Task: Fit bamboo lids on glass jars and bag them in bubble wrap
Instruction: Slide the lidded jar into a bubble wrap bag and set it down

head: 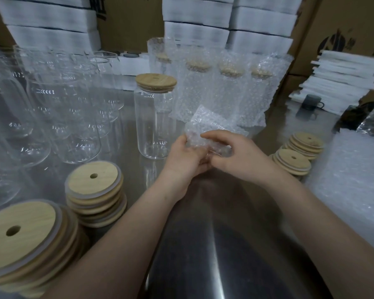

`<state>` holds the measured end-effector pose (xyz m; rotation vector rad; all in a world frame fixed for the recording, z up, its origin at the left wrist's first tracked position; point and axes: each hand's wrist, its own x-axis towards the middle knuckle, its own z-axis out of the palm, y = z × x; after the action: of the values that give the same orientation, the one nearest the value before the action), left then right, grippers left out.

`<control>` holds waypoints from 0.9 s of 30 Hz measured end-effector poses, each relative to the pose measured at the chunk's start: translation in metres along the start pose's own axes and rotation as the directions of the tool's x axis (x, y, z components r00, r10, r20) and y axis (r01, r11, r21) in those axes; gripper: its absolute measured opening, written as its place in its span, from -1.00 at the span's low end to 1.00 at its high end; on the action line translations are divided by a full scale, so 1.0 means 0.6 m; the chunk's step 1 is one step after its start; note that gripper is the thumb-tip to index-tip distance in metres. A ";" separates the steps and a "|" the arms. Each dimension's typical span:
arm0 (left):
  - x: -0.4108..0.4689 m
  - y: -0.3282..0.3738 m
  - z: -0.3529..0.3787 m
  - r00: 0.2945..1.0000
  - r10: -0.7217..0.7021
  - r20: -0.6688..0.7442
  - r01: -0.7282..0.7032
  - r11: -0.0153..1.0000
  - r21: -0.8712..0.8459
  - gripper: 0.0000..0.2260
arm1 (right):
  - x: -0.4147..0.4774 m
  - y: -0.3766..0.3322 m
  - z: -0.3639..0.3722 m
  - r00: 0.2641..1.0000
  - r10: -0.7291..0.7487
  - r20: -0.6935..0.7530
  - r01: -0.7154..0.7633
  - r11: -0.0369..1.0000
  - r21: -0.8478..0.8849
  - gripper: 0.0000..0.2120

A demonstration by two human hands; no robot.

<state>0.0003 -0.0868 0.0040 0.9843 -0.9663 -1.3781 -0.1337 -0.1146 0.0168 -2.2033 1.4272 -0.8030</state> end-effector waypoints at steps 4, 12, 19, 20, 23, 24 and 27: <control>-0.001 0.002 0.001 0.996 0.047 -0.082 -0.042 0.998 0.055 -0.78 | 0.002 0.001 0.002 0.999 0.017 -0.034 -0.017 1.000 0.022 -0.52; 0.002 0.000 -0.002 0.992 0.086 -0.095 -0.076 0.992 0.098 -0.66 | 0.006 0.005 0.003 0.988 0.036 -0.153 -0.026 0.997 0.069 -0.66; 0.007 -0.008 0.003 0.973 0.171 -0.155 -0.121 0.950 0.288 -0.69 | 0.009 0.007 0.008 0.971 -0.025 -0.238 0.032 0.999 0.027 -0.74; 0.007 -0.009 0.002 0.970 0.188 -0.156 -0.129 0.935 0.329 -0.67 | 0.009 0.007 0.008 0.967 -0.030 -0.252 0.038 0.999 0.026 -0.73; 0.007 -0.011 0.000 0.947 0.273 -0.167 -0.163 0.861 0.482 -0.68 | 0.007 0.005 0.006 0.944 -0.044 -0.328 0.044 0.999 -0.007 -0.75; 0.006 -0.009 -0.001 0.933 0.308 -0.183 -0.170 0.830 0.532 -0.70 | 0.006 0.004 0.005 0.932 -0.059 -0.358 0.052 0.998 -0.031 -0.75; 0.004 -0.006 -0.006 0.916 0.337 -0.218 -0.130 0.763 0.633 -0.67 | 0.005 0.000 -0.001 0.887 -0.079 -0.454 0.056 0.996 -0.063 -0.71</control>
<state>0.0023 -0.0893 -0.0006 1.4561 -1.2649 -0.6490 -0.1333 -0.1175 0.0179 -2.2006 1.5932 -1.4005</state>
